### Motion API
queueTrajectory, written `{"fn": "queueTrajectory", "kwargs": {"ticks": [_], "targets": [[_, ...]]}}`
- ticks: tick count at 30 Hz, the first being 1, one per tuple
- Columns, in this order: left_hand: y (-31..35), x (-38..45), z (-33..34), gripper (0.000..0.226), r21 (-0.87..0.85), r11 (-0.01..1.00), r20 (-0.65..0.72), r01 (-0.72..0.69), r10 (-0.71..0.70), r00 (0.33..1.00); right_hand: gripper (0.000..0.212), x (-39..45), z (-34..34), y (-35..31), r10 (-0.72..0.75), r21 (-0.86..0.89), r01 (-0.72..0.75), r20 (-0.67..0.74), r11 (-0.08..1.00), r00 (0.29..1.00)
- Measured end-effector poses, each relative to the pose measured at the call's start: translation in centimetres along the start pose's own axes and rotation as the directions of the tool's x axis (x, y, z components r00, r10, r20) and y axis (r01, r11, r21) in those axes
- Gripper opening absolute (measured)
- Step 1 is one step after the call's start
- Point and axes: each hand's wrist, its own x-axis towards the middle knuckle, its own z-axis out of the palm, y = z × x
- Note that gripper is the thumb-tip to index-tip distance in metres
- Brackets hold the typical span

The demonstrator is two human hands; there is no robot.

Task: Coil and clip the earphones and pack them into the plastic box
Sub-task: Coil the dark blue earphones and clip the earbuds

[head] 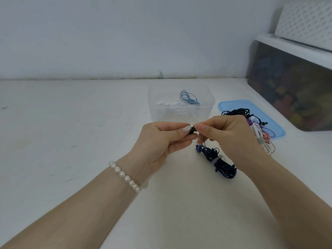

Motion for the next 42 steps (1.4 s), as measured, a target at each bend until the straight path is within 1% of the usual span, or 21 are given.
{"fn": "queueTrajectory", "kwargs": {"ticks": [4,6,9,14,22,25,33,38,42], "targets": [[0.0,-0.1,0.0,0.010,0.024,1.000,0.023,-0.003,0.003,1.000,0.007,0.0,0.2,0.0,0.003,0.008,-0.003,-0.017,1.000,1.000],[-0.1,-0.2,0.0,0.015,0.035,0.999,0.031,0.001,-0.002,1.000,0.007,0.0,0.4,0.0,0.010,0.000,-0.010,-0.019,1.000,1.000],[-0.1,-0.1,0.0,0.019,0.020,1.000,0.011,0.007,-0.007,1.000,0.011,-0.1,0.5,0.2,0.015,-0.018,-0.016,-0.043,1.000,0.999],[-0.2,0.0,0.2,0.023,0.004,1.000,-0.002,-0.001,0.001,1.000,0.011,-0.1,0.8,0.5,0.010,-0.020,-0.012,-0.106,1.000,0.994],[-0.5,0.0,0.3,0.026,-0.034,0.999,-0.045,-0.006,0.005,0.999,0.015,-0.3,1.2,0.3,0.001,-0.039,-0.006,-0.134,0.999,0.991],[-0.4,0.0,0.4,0.025,-0.067,0.998,-0.039,-0.006,0.003,0.999,0.018,-0.6,1.5,0.1,-0.007,-0.027,0.003,-0.150,1.000,0.989],[-0.4,-0.3,0.8,0.018,-0.093,0.996,-0.046,-0.017,0.013,0.999,0.021,-0.9,2.0,-0.1,-0.014,-0.070,-0.001,-0.208,0.998,0.978],[-0.3,-0.5,1.3,0.014,-0.108,0.993,-0.082,-0.045,0.036,0.996,0.028,-1.1,2.3,-0.1,-0.071,-0.152,0.032,-0.260,0.988,0.963],[-0.3,-0.7,1.5,0.014,-0.125,0.991,-0.089,-0.056,0.045,0.995,0.027,-1.0,2.6,0.0,-0.122,-0.213,0.059,-0.296,0.975,0.947]]}}
